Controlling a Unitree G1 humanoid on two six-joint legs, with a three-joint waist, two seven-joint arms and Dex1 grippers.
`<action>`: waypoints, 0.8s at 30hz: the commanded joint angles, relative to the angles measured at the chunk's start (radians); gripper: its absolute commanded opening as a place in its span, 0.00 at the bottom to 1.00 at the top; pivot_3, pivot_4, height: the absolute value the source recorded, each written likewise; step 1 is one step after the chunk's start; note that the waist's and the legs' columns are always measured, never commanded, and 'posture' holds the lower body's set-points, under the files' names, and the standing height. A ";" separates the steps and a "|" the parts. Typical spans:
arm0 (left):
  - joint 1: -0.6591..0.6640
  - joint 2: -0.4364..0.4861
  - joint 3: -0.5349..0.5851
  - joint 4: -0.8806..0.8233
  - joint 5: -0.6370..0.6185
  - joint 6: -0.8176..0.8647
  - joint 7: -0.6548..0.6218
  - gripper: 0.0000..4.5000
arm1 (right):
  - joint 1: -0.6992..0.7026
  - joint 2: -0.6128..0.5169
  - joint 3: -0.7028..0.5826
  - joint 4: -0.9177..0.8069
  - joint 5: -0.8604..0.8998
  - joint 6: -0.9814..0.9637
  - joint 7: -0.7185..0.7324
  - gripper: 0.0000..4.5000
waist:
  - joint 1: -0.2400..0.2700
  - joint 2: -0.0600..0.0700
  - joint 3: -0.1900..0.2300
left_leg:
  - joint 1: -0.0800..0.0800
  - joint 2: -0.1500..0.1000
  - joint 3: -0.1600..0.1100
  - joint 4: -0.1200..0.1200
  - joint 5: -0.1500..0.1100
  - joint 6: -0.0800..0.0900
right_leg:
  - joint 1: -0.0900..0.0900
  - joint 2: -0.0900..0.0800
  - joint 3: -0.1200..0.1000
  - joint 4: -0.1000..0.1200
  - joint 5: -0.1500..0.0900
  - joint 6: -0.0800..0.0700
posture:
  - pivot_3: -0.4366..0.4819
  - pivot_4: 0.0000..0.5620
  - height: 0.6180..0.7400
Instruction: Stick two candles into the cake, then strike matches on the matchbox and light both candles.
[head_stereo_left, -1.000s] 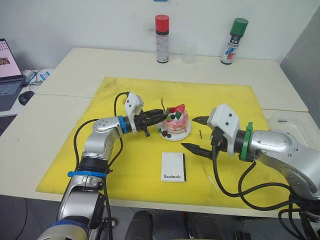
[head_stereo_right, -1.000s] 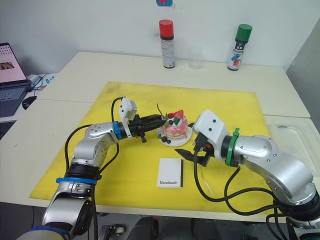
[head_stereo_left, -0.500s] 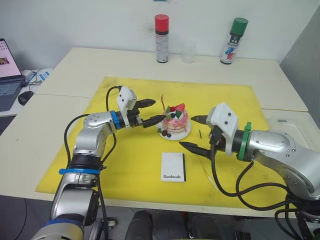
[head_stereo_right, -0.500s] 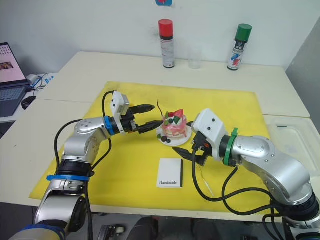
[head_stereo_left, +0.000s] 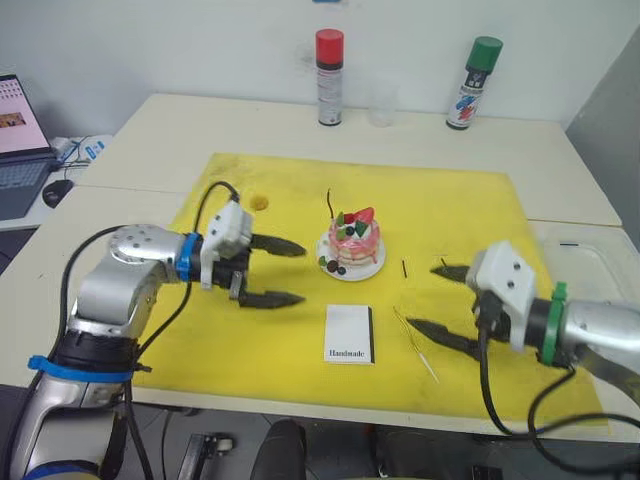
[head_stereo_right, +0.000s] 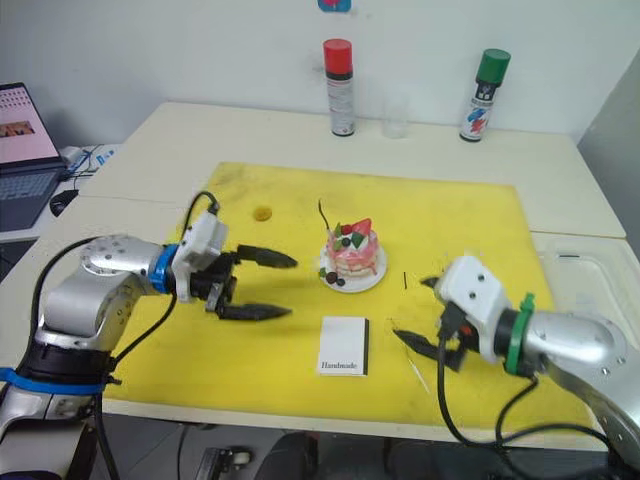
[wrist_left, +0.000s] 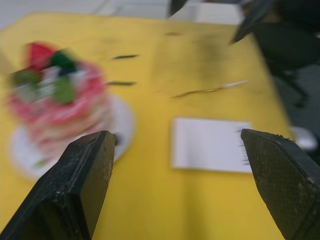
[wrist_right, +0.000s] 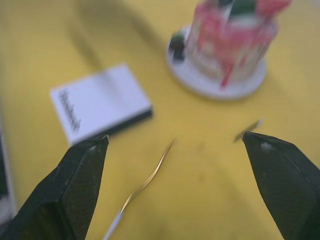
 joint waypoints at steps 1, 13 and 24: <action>0.023 -0.028 -0.014 -0.065 -0.028 -0.043 -0.017 0.99 | 0.079 0.000 0.037 -0.049 -0.094 -0.064 -0.044 1.00 | -0.004 0.000 0.000 | 0.001 0.000 0.000 0.000 0.000 0.000 | 0.000 0.000 0.000 0.000 0.000 0.000 | 0.48 0.27 0.87; 0.061 -0.034 -0.031 -0.107 -0.034 -0.054 -0.003 0.99 | 0.196 0.149 0.225 -0.033 -0.244 -0.090 -0.206 1.00 | -0.011 0.000 0.000 | 0.005 0.001 0.003 0.000 0.004 0.006 | 0.002 0.001 0.003 0.001 0.001 0.004 | 0.48 0.27 0.87; 0.101 -0.024 -0.015 -0.143 -0.054 -0.039 0.023 1.00 | 0.245 0.203 0.282 -0.007 -0.317 -0.085 -0.246 0.30 | -0.007 0.000 0.000 | 0.005 0.001 0.003 0.000 0.004 0.006 | 0.002 0.001 0.003 0.000 0.001 0.004 | 0.48 0.27 0.87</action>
